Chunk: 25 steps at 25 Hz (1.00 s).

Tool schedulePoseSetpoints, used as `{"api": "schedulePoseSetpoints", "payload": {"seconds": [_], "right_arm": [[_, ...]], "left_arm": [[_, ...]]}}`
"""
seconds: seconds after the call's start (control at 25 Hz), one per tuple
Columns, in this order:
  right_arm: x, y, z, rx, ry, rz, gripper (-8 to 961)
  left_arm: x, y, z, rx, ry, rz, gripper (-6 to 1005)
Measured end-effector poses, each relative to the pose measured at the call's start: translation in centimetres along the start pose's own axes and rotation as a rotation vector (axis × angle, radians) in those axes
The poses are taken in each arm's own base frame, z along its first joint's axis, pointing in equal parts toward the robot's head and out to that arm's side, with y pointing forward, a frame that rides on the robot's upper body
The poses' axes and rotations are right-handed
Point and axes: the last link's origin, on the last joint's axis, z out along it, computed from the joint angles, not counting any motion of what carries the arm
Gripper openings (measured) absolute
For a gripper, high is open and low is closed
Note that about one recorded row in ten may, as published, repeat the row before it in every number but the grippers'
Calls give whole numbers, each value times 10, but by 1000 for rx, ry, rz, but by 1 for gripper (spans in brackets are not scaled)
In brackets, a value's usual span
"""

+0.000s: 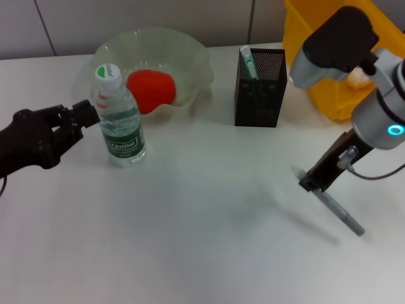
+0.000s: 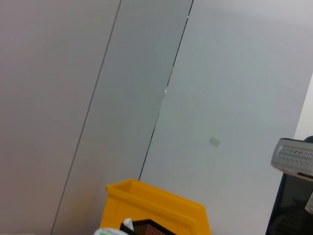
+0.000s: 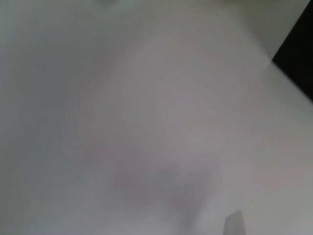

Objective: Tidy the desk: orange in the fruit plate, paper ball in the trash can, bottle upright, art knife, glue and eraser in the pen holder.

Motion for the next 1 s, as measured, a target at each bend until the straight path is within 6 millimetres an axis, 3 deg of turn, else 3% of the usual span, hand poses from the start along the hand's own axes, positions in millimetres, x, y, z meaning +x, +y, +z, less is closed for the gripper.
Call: {"api": "schedulePoseSetpoints", "payload": {"seconds": [0.6, 1.0], "right_arm": [[-21, 3, -45, 98, -312, -83, 135], [-37, -11, -71, 214, -548, -141, 134]], "left_arm": [[28, -4, -3, 15, 56, 148, 140], [32, -5, -7, 34, 79, 184, 140]]}}
